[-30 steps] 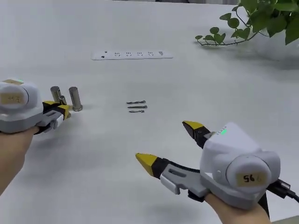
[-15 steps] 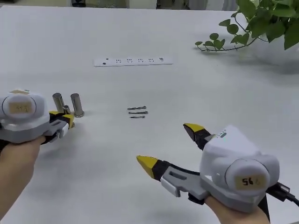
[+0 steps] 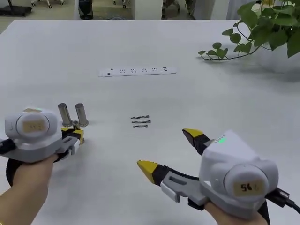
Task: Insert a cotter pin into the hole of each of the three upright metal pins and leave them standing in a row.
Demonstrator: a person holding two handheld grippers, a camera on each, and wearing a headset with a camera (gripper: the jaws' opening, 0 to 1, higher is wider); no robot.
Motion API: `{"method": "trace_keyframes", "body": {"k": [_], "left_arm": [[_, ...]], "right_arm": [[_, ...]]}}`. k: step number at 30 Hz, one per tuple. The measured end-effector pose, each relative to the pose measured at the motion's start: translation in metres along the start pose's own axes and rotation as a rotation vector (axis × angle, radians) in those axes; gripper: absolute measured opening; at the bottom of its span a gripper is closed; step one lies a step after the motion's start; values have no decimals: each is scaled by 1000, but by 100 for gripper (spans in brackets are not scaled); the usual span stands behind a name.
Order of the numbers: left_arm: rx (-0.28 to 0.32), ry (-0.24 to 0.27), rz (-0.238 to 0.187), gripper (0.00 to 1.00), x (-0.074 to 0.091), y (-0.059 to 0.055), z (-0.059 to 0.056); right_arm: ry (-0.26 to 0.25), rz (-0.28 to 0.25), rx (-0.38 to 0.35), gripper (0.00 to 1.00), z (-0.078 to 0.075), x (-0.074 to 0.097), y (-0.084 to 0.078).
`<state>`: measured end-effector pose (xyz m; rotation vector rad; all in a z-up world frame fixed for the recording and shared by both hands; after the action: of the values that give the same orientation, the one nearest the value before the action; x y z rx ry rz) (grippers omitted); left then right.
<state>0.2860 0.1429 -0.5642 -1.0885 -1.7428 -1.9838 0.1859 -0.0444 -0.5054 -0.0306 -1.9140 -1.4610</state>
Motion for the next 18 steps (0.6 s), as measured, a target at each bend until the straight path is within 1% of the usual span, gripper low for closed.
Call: {"method": "trace_keyframes", "body": {"k": [2, 3, 5, 8, 12, 14, 16, 18], "left_arm": [[-5, 12, 10, 5, 0, -2, -1], [5, 19, 14, 5, 1, -4, -3], [31, 22, 11, 5, 3, -6, -5], [44, 25, 0, 5, 6, -6, -10], [57, 28, -15, 5, 12, -4, -20], [57, 36, -16, 5, 12, -5, -23], [80, 33, -11, 5, 9, -6, -22], [70, 46, -8, 5, 7, -8, -25]], "right_arm": [[0, 0, 2, 63, -1, 0, 0], [0, 3, 1, 63, -2, 0, 0], [1, 8, -12, 62, -4, -1, 0], [3, 4, -18, 62, -5, -1, 0], [11, 12, -12, 62, -3, -2, 0], [13, 17, -6, 62, -2, -2, -1], [15, 20, -4, 61, -1, -2, -1], [11, 16, -6, 61, -2, -1, 0]]}}
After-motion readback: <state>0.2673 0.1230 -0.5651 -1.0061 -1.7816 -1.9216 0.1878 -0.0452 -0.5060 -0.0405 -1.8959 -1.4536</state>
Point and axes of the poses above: the centre of the closed fingertips' face, and the gripper's own axes: x roughly backward along the fingers, z roughly to its left, y roughly out of its top, the point moved 2 cm from there along x, roughly backward along the fingers, and after that the axes turned 15 degrees about z, right-handed, at the moved point
